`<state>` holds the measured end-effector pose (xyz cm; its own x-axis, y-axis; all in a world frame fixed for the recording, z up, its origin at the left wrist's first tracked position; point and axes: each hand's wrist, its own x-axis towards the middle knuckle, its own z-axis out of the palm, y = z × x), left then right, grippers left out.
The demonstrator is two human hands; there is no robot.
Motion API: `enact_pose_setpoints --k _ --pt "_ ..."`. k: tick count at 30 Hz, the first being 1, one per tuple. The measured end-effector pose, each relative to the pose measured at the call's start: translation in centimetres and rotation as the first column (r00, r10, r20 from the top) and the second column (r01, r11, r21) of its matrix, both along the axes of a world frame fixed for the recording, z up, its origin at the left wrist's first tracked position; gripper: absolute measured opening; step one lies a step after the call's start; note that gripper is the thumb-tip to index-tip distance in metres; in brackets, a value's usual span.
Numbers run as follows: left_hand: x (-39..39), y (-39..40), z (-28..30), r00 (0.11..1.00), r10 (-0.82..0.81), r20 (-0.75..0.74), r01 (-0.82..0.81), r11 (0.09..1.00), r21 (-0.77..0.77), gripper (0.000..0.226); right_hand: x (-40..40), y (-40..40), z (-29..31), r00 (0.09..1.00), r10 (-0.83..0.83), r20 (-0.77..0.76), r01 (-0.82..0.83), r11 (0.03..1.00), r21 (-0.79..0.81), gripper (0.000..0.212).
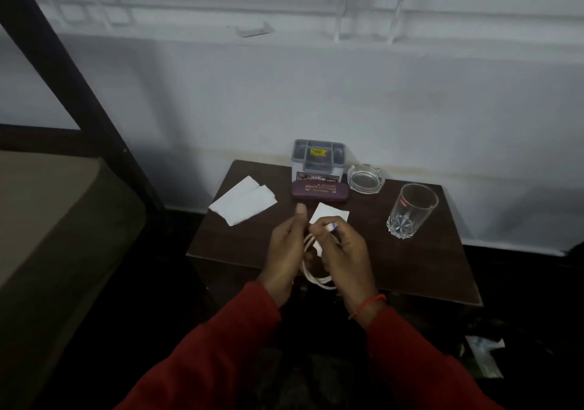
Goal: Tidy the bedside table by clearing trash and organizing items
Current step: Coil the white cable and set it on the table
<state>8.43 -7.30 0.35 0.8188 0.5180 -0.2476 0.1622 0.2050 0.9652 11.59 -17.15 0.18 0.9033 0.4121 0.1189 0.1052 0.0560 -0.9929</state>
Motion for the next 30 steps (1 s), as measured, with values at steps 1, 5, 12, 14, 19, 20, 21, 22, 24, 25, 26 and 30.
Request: enact_pose_setpoints --k 1,5,12,14,19,20,21,22,24,25,26,30 --pt "-0.2 0.0 -0.4 0.999 -0.038 0.011 0.038 0.999 -0.023 0.056 0.3 0.0 -0.2 0.998 -0.052 -0.041 0.053 0.998 0.018 0.013" --pt "-0.9 0.3 -0.8 0.980 -0.198 0.009 0.194 0.948 -0.251 0.036 1.1 -0.3 -0.7 0.950 -0.234 -0.208 0.248 0.968 0.044 0.022" --pt "-2.3 1.0 1.0 0.897 -0.436 0.069 0.392 0.714 -0.580 0.034 1.9 -1.9 0.1 0.894 -0.314 -0.319 0.366 0.923 0.120 0.035" --pt "-2.5 0.8 1.3 0.892 -0.448 0.059 0.390 0.698 -0.601 0.038 1.8 -2.0 0.3 0.900 -0.294 -0.322 0.350 0.928 0.132 0.038" --pt "-2.3 0.4 1.6 0.892 -0.439 0.106 0.389 0.626 -0.676 0.038 2.1 -2.0 0.4 0.892 -0.264 -0.366 0.348 0.919 0.185 0.034" --pt "-2.3 0.4 1.5 0.891 -0.435 0.132 0.404 0.623 -0.670 0.036 2.2 -2.1 0.4 0.890 -0.263 -0.372 0.352 0.915 0.196 0.035" --pt "-2.3 0.2 1.3 0.890 -0.431 0.151 0.414 0.620 -0.667 0.034 2.2 -2.1 0.5 0.889 -0.260 -0.376 0.353 0.914 0.201 0.035" --pt "-2.3 -0.2 1.1 0.890 -0.426 0.161 0.417 0.619 -0.665 0.033 2.2 -2.0 0.5 0.891 -0.252 -0.378 0.346 0.915 0.206 0.035" --pt "-2.3 -1.0 0.6 0.893 -0.418 0.164 0.416 0.631 -0.655 0.027 2.0 -1.9 0.6 0.900 -0.224 -0.375 0.320 0.922 0.218 0.029" --pt "-2.1 -1.3 0.3 0.894 -0.417 0.166 0.419 0.642 -0.642 0.023 1.9 -1.7 0.6 0.904 -0.218 -0.369 0.314 0.922 0.225 0.027" --pt "-2.0 -1.5 0.1 0.891 -0.419 0.176 0.430 0.652 -0.624 0.019 1.8 -1.7 0.5 0.906 -0.220 -0.361 0.315 0.921 0.231 0.026" --pt "-1.3 -1.2 -0.2 0.895 -0.396 0.206 0.446 0.766 -0.462 0.029 1.9 -1.9 0.5 0.904 -0.238 -0.354 0.334 0.912 0.239 0.022"
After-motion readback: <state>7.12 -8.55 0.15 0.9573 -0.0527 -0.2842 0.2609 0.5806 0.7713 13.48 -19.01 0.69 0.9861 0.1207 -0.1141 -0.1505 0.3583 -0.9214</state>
